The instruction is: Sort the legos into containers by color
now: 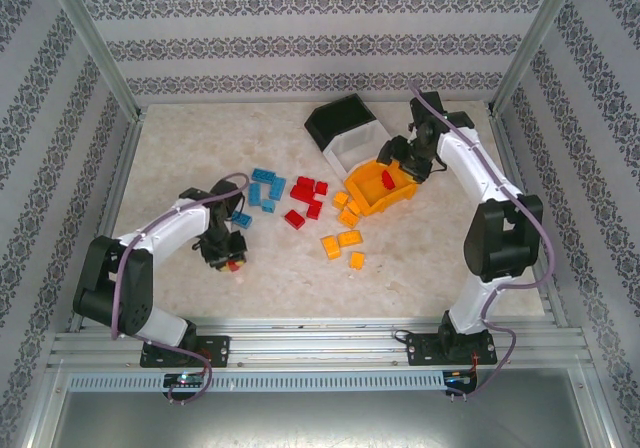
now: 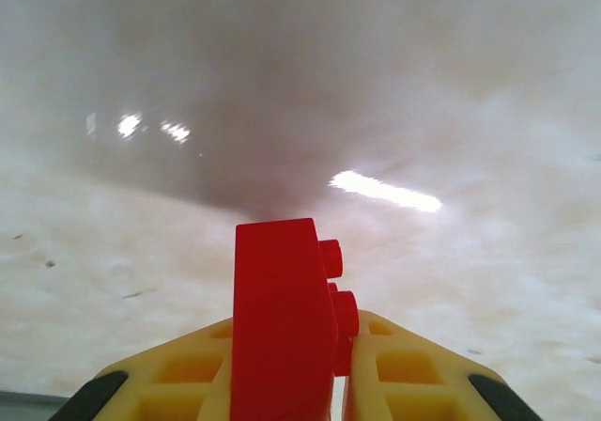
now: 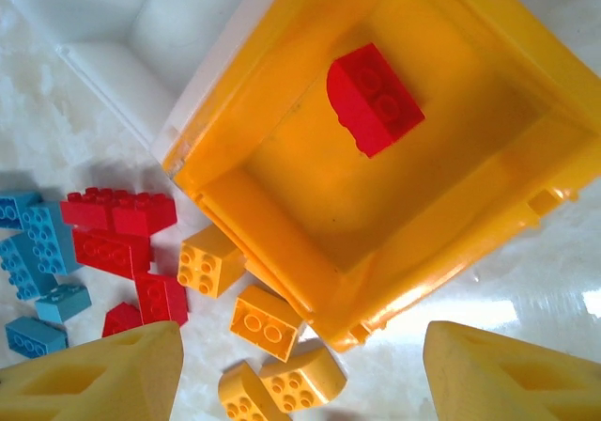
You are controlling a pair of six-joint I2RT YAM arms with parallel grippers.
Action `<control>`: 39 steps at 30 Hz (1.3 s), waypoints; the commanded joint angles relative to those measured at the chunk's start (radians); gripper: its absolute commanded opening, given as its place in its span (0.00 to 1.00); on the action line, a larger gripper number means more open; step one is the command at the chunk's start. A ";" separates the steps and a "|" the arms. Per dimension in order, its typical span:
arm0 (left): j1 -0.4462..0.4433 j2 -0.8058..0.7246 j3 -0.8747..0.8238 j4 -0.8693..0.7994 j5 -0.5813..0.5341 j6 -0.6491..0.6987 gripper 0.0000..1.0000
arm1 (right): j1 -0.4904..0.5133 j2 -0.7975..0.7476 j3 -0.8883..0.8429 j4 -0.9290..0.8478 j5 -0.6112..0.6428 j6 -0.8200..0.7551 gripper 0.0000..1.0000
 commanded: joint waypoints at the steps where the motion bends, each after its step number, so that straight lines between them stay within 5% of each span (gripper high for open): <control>1: -0.013 0.040 0.158 0.030 0.107 0.028 0.21 | -0.031 -0.083 -0.067 -0.017 -0.003 -0.003 0.69; 14: -0.133 0.569 0.883 0.329 0.429 -0.121 0.20 | -0.104 -0.373 -0.391 -0.017 0.008 0.035 0.69; 21: -0.230 0.820 1.143 0.391 0.498 -0.212 0.20 | -0.103 -0.496 -0.491 -0.024 0.010 0.082 0.69; 27: -0.269 0.975 1.361 0.283 0.499 -0.200 0.21 | -0.084 -0.564 -0.554 -0.024 0.005 0.115 0.69; 39: -0.272 0.962 1.403 0.203 0.494 -0.150 0.58 | 0.058 -0.486 -0.536 0.009 0.038 0.146 0.70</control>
